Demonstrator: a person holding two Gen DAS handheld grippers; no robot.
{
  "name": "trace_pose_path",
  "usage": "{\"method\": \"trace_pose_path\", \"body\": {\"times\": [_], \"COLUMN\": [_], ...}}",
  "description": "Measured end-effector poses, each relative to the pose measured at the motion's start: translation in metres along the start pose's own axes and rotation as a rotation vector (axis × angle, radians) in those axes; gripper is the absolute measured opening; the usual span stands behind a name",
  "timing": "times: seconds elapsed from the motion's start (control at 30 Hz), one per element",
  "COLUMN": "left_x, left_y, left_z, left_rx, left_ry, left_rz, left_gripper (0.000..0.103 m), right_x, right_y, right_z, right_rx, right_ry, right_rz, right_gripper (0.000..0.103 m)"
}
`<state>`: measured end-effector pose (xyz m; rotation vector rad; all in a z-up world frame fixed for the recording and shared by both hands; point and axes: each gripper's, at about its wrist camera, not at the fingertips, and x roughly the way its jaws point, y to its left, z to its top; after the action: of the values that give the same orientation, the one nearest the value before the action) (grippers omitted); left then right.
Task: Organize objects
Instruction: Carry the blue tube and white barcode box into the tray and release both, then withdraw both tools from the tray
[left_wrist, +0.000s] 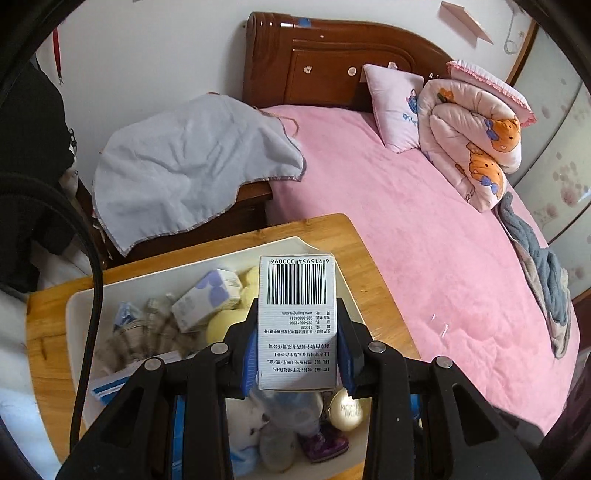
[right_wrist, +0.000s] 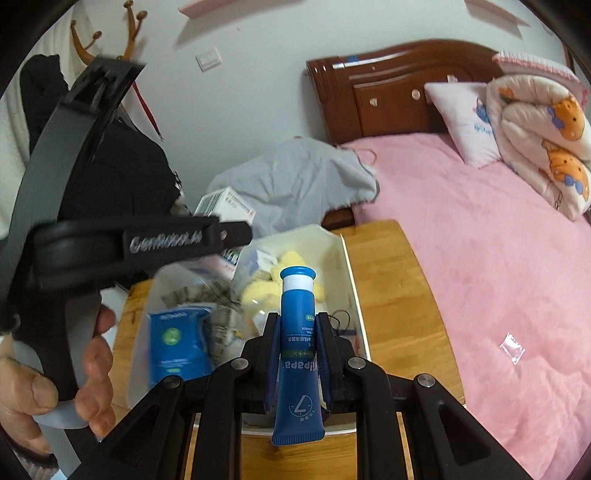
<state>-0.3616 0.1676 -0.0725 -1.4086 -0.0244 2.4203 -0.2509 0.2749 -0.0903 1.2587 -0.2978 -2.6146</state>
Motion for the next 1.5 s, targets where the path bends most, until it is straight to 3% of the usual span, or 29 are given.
{"method": "trace_pose_path", "body": {"times": [0.4, 0.53, 0.6, 0.67, 0.77, 1.03, 1.17, 1.5], "left_x": [0.023, 0.026, 0.025, 0.024, 0.021, -0.002, -0.021, -0.088], "left_y": [-0.019, -0.016, -0.014, -0.012, -0.012, -0.016, -0.018, -0.011], "left_z": [0.002, 0.002, 0.0, -0.002, -0.006, -0.021, -0.029, -0.063], "left_rx": [0.021, 0.004, 0.001, -0.002, 0.002, 0.026, 0.039, 0.021], "left_ry": [0.033, 0.048, 0.044, 0.043, 0.057, 0.051, 0.031, -0.053], "left_rz": [0.017, 0.046, 0.065, 0.07, 0.068, 0.074, 0.113, 0.177], "left_gripper": [0.038, 0.053, 0.059, 0.06, 0.063, 0.087, 0.09, 0.091], "right_x": [0.027, 0.029, 0.029, 0.026, 0.021, 0.006, -0.01, -0.054], "right_y": [-0.018, -0.012, -0.009, -0.007, -0.004, 0.006, 0.013, 0.025], "right_z": [-0.011, -0.012, -0.014, -0.016, -0.019, -0.02, -0.023, -0.039], "right_rx": [0.027, -0.004, -0.018, -0.029, -0.046, -0.068, -0.093, -0.122], "right_ry": [0.05, 0.066, 0.067, 0.062, 0.046, 0.028, 0.006, -0.02], "right_rz": [-0.002, 0.006, 0.002, 0.003, 0.002, 0.002, -0.026, -0.045], "right_gripper": [0.019, 0.02, 0.025, 0.037, 0.043, 0.043, 0.053, 0.062]}}
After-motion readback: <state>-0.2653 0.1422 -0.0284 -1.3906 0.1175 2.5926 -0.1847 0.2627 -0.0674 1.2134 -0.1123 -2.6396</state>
